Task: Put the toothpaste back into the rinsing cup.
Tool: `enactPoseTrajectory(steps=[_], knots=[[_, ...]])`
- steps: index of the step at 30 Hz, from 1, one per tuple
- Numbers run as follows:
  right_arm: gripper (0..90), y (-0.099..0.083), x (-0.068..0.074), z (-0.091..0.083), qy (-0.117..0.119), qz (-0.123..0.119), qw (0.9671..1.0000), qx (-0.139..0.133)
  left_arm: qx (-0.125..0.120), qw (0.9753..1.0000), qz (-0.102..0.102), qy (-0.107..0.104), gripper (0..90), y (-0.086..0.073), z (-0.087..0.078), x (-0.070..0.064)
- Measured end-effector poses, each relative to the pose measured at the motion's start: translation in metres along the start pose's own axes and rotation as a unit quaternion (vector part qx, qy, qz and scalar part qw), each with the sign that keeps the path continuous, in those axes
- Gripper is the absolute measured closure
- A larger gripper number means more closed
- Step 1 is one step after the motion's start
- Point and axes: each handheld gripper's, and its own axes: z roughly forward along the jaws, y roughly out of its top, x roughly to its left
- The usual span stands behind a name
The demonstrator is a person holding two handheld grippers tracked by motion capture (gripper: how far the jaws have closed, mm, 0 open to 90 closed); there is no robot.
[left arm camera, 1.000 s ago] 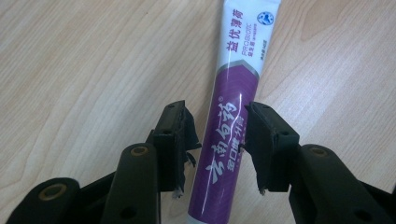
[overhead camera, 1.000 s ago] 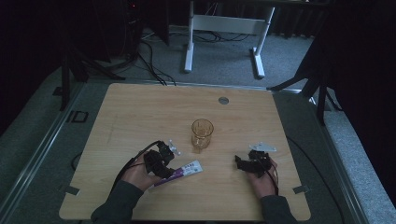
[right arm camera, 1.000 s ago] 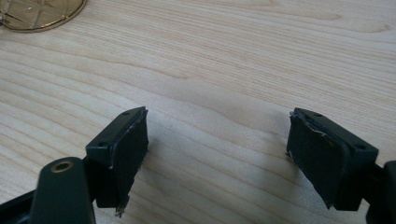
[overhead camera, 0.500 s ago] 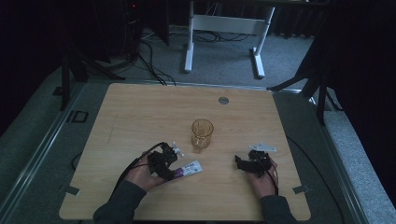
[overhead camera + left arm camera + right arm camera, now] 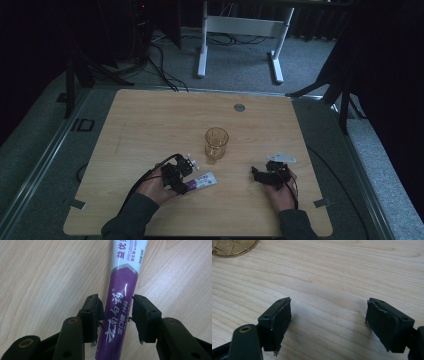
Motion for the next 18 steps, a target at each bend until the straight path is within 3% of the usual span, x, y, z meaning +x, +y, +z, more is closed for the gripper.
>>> enactPoseTrajectory(steps=[6,18], knots=[[20.5,0.0,0.0,0.0,0.0,0.0,1.0,0.0,0.01,0.9999,0.014,0.0,58.1,0.003,0.004,-0.002],[20.5,0.0,0.0,0.0,0.0,0.0,1.0,0.0,0.034,0.9992,0.02,0.009,57.4,0.008,0.012,-0.006]])
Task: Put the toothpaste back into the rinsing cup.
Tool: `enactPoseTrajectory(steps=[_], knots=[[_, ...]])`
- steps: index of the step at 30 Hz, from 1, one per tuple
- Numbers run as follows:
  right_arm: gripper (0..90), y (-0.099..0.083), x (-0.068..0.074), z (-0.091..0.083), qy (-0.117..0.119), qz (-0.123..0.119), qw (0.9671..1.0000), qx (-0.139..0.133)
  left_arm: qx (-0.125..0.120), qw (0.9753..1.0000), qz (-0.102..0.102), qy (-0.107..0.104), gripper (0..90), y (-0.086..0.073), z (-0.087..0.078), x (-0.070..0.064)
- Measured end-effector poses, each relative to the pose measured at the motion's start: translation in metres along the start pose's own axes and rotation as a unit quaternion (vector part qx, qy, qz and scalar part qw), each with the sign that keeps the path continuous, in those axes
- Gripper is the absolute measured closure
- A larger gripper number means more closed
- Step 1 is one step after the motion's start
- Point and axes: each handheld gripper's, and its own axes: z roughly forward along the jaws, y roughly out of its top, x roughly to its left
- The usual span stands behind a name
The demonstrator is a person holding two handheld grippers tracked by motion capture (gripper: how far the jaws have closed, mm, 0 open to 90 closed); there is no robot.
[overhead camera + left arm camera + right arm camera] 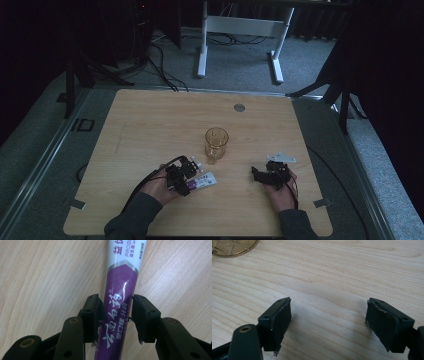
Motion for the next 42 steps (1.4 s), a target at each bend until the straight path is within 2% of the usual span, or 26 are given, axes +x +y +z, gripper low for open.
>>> enactPoseTrajectory(steps=[8,16,20,29,33,37,42], knots=[[20.5,0.0,0.0,0.0,0.0,0.0,1.0,0.0,0.02,0.9997,0.01,0.006,58.1,0.006,0.008,-0.004],[20.5,0.0,0.0,0.0,0.0,0.0,1.0,0.0,0.027,0.9996,0.009,0.005,59.1,0.01,0.012,-0.004],[20.5,0.0,0.0,0.0,0.0,0.0,1.0,0.0,0.035,0.9994,0.007,0.002,58.7,0.014,0.018,-0.004],[20.5,0.0,0.0,0.0,0.0,0.0,1.0,0.0,0.037,0.9993,-0.005,-0.008,59.5,0.017,0.02,0.0],[20.5,0.0,0.0,0.0,0.0,0.0,1.0,0.0,0.04,0.9992,-0.008,-0.007,65.2,0.018,0.019,-0.001],[20.5,0.0,0.0,0.0,0.0,0.0,1.0,0.0,0.042,0.9989,-0.012,-0.018,70.0,0.019,0.016,0.002],[20.5,0.0,0.0,0.0,0.0,0.0,1.0,0.0,0.041,0.9988,-0.017,-0.019,72.1,0.018,0.015,0.003]])
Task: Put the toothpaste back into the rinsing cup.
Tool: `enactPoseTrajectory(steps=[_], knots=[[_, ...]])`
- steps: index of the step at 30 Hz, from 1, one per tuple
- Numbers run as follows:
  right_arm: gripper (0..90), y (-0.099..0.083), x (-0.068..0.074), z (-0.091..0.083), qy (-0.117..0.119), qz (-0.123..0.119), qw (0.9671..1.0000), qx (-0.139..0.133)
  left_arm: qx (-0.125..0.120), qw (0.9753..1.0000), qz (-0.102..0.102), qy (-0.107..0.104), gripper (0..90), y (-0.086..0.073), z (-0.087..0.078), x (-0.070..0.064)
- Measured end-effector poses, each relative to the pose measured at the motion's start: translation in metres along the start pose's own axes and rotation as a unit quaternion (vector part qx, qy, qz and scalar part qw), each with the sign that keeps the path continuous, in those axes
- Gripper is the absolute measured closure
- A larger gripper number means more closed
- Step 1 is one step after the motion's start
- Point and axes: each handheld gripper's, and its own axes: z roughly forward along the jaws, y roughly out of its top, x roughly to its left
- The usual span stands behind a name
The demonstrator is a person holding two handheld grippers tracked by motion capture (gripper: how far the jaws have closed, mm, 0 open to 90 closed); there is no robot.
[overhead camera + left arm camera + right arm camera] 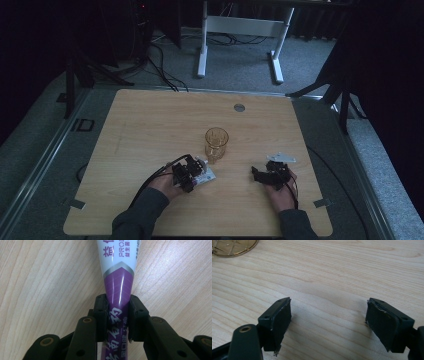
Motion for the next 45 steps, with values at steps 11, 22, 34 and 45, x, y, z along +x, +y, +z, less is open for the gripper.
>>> enactPoseTrajectory(steps=[11,22,34,45], knots=[[20.5,0.0,0.0,0.0,0.0,0.0,1.0,0.0,-0.012,0.9999,-0.008,-0.009,73.2,-0.003,-0.003,0.004],[20.5,0.0,0.0,0.0,0.0,-0.001,1.0,0.0,-0.035,0.9992,-0.02,-0.006,73.2,-0.011,-0.017,0.007],[20.5,0.0,0.0,0.0,0.0,0.0,1.0,0.0,-0.052,0.9975,-0.048,0.004,73.2,-0.02,-0.027,0.013],[20.5,0.0,0.0,0.0,0.0,0.0,1.0,0.001,-0.07,0.9952,-0.068,0.012,73.2,-0.028,-0.034,0.02]])
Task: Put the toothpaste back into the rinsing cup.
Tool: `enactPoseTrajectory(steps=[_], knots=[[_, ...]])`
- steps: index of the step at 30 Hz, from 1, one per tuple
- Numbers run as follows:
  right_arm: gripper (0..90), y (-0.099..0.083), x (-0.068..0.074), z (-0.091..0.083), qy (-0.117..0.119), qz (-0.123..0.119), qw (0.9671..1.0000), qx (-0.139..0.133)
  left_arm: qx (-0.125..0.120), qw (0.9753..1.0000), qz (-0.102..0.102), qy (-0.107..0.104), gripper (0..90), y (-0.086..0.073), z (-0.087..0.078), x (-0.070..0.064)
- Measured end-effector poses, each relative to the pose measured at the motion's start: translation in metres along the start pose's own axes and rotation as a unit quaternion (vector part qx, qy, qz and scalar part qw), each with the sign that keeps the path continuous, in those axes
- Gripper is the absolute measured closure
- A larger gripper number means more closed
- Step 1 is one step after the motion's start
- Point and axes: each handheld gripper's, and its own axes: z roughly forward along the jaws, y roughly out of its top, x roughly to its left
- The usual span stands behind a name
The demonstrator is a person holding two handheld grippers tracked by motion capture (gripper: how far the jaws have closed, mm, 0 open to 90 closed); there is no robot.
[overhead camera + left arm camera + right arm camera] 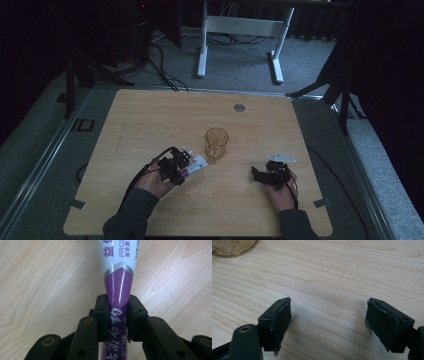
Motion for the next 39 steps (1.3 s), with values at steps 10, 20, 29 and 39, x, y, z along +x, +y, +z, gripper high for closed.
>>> enactPoseTrajectory(steps=[10,20,29,39], knots=[[20.5,0.0,0.0,0.0,0.0,0.0,1.0,0.0,-0.019,0.9996,-0.019,0.01,73.3,-0.002,-0.008,0.007],[20.5,0.0,0.0,0.0,0.0,0.0,1.0,0.0,-0.043,0.9979,-0.04,0.028,73.3,-0.006,-0.013,0.012],[20.5,0.0,0.0,0.0,0.0,0.0,1.0,0.0,-0.07,0.9948,-0.064,0.038,73.2,-0.008,-0.018,0.018],[20.5,0.0,0.0,0.0,0.0,0.0,1.0,0.0,-0.107,0.9899,-0.085,0.039,73.2,-0.008,-0.026,0.022]])
